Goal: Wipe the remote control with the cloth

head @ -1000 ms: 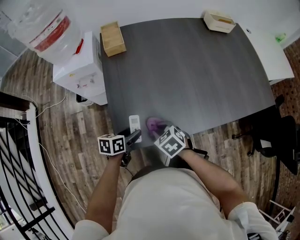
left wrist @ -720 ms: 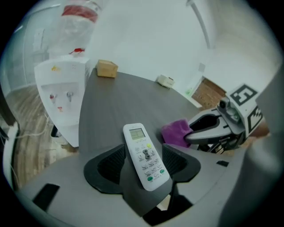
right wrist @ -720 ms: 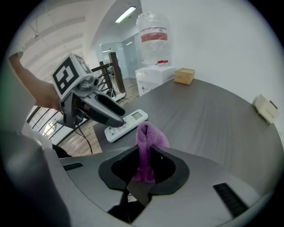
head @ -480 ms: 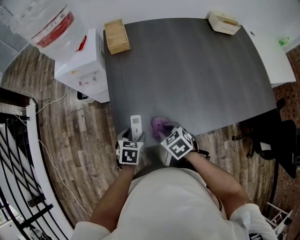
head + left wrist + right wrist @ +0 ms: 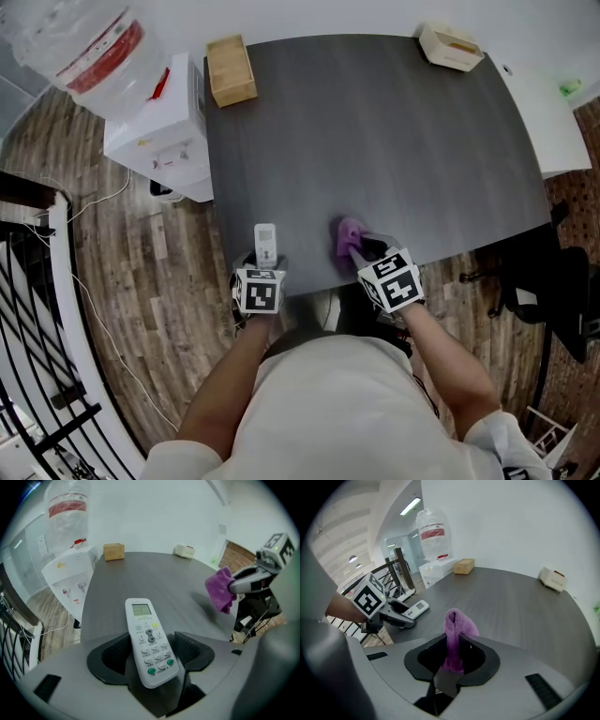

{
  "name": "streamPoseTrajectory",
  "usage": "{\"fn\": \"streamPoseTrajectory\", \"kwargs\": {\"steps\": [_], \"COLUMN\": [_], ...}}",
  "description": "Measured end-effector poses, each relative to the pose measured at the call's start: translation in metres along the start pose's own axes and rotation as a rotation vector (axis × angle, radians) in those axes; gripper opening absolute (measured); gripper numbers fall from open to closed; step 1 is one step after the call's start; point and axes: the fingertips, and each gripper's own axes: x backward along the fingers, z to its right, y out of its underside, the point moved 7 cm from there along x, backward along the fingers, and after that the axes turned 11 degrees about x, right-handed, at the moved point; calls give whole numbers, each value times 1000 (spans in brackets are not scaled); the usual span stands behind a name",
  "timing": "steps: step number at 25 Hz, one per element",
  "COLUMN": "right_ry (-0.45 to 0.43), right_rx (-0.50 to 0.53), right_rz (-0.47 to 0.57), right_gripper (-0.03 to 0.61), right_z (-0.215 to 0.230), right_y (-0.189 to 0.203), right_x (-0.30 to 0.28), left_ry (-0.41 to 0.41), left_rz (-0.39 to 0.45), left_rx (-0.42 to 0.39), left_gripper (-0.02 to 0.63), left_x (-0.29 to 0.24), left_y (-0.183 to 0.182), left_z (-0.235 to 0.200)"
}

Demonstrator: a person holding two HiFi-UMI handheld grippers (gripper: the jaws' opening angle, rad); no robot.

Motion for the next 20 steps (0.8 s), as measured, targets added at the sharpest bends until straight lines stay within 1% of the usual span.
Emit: {"fn": "streamPoseTrajectory", "kwargs": {"steps": [3,6,10,14,17,20], "right_ry": [42,102,216,290,334,415], "right_rx": [-27,-47,-64,-100,-115,-158], "right_rz": [9,49,117,128,135,161], "right_gripper": [78,78,78,78,78,78], "right_z": [27,55,96,132,149,173], "right_y": [7,10,7,14,26,37], "right_x": [10,20,26,36,52,67], "left_ry": [17,11,-37,-71,-82,-92], "left_rz": [8,19,5,-8,-22,-16], "left_rx": [23,20,8,4,36,63], "left_gripper": [293,293,293,293,293,291], "left_x": [2,8,8,3,2,0], "left_y": [-4,-4,2,2,0,0], "left_z": [-1,1,-3,2,3,-1]}}
